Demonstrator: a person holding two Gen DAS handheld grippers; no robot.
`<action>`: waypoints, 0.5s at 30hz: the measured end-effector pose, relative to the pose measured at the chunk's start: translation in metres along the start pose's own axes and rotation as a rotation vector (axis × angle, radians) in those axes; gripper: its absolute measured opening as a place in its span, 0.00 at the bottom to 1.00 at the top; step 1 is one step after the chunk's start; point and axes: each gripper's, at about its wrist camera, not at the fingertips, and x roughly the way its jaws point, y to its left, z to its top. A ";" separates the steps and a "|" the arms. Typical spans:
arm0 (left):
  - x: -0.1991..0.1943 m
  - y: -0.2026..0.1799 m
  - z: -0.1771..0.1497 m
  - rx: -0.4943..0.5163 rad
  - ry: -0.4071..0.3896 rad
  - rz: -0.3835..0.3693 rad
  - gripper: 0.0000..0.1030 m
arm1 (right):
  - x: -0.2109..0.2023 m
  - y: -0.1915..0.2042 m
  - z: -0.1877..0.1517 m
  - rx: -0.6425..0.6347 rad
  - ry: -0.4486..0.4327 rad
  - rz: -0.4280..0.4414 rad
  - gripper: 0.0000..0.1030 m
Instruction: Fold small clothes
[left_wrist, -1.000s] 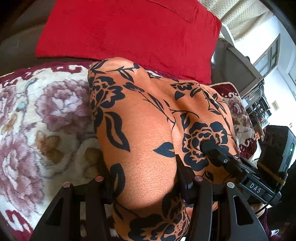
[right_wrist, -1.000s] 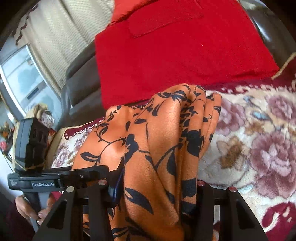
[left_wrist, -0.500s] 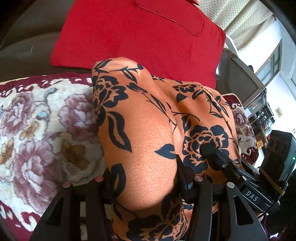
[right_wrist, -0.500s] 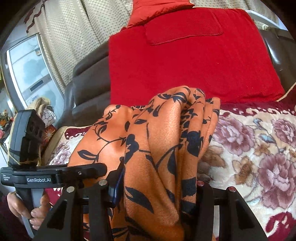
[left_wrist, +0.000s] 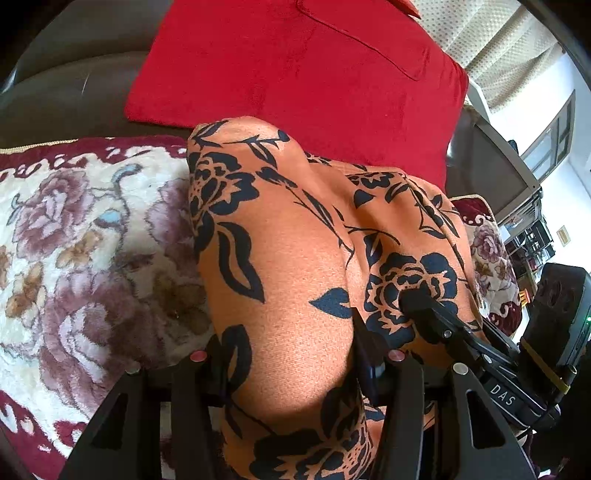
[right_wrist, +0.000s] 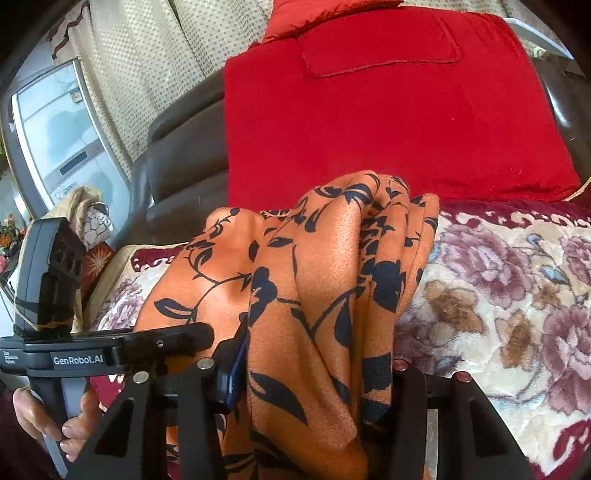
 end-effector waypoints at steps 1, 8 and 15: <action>0.000 0.001 -0.001 -0.002 0.002 0.001 0.52 | 0.002 0.001 -0.001 -0.001 0.005 -0.002 0.51; 0.007 0.006 -0.004 -0.025 0.025 0.002 0.52 | 0.014 0.004 -0.004 0.000 0.043 -0.015 0.51; 0.014 0.009 -0.002 -0.041 0.044 0.010 0.52 | 0.024 0.005 -0.008 0.002 0.077 -0.035 0.51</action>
